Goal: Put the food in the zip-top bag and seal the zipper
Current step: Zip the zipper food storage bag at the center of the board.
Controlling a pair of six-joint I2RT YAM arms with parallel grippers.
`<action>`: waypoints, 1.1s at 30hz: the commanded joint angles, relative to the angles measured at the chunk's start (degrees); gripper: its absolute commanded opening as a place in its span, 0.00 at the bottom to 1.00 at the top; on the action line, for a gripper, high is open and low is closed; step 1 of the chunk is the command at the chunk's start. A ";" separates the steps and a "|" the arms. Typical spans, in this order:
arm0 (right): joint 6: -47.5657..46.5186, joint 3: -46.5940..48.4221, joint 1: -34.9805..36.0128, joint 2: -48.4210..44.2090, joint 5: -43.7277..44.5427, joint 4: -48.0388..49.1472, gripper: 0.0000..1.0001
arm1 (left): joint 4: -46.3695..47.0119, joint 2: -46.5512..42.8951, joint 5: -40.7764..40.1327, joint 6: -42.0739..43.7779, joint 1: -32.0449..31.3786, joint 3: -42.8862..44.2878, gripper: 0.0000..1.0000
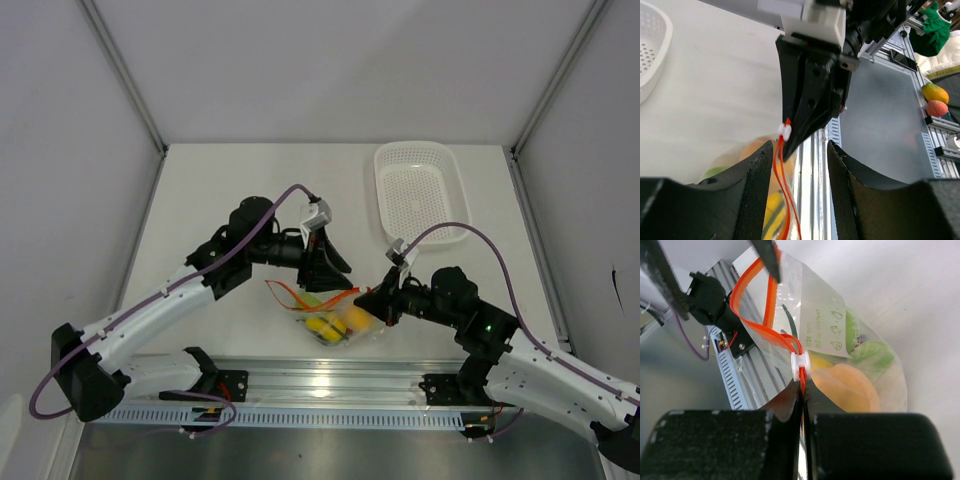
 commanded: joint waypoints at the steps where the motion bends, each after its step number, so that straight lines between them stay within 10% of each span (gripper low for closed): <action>1: -2.35 3.41 -0.19 0.39 -4.36 0.86 0.00 | 0.45 4.58 5.72 1.38 0.09 5.24 0.50; 33: -4.20 4.99 -0.72 -0.13 -4.89 -2.13 0.00 | -0.60 15.04 8.54 2.35 -3.78 9.73 0.39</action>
